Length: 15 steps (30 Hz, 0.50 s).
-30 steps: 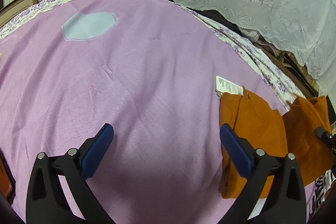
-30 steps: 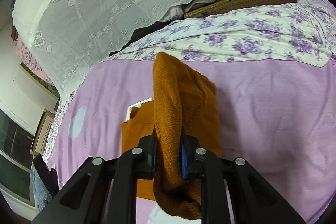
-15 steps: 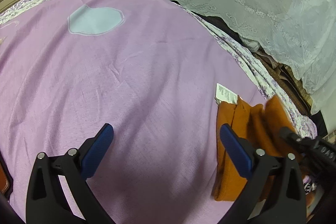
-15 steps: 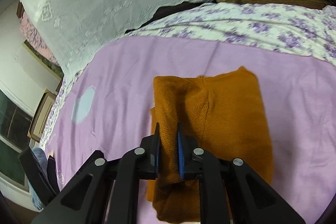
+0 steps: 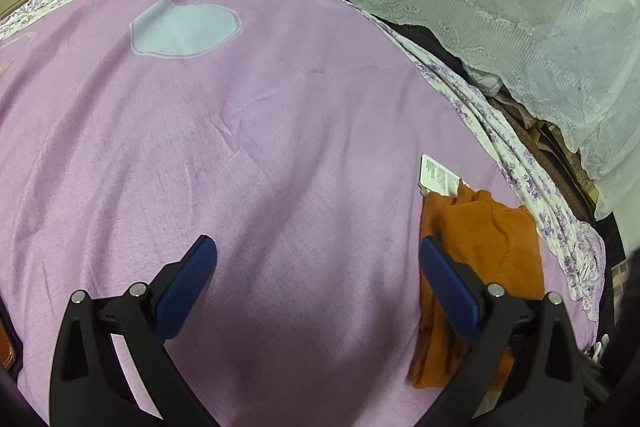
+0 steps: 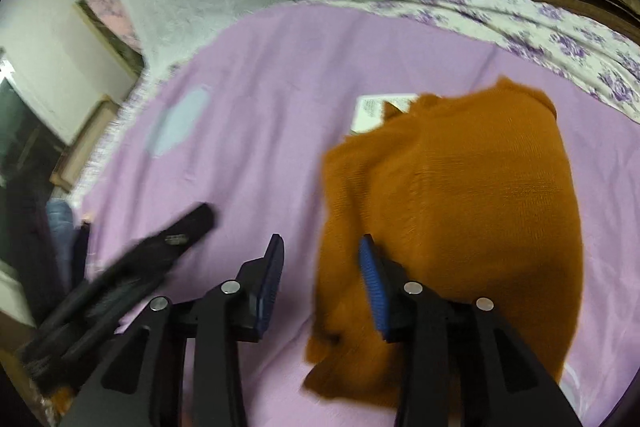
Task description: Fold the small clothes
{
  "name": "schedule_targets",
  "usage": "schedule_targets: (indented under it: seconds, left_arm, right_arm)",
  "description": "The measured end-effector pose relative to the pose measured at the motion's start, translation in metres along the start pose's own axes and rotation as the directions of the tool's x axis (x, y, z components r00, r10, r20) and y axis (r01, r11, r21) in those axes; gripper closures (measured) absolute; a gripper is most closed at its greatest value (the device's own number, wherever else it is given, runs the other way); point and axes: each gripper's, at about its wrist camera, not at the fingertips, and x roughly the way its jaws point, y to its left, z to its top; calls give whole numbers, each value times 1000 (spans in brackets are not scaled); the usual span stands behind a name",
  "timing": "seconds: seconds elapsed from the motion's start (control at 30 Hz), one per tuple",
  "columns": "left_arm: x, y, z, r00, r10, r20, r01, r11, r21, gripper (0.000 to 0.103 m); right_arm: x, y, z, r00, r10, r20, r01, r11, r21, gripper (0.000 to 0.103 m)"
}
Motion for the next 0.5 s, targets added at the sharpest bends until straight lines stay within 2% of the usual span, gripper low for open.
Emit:
schedule_targets:
  seconds: [0.17,0.23,0.3,0.37,0.5]
  left_arm:
    - [2,-2,-2,1000,5,-5,-5,1000,14,4]
    - [3,-4,-3,1000,10,-4,-9,1000,25,4]
    - [4,-7,-5,1000,13,-4,-13,999,37,4]
    - [4,-11,-7,1000,14,-4,-14,998,54,4]
    - [4,-25,-16,1000,6,8,-7,993,115,4]
  right_arm:
    - [-46,-1,-17,993,-65,97,75,991,-111,63]
    - [-62,-12,-29,978,-133,160,154,980,-126,63]
    - [-66,-23,-37,966,-178,187,203,972,-121,63]
    - [-63,-34,-45,962,-206,177,228,967,-116,63]
    - [-31,-46,-64,979,-184,83,193,974,-120,63]
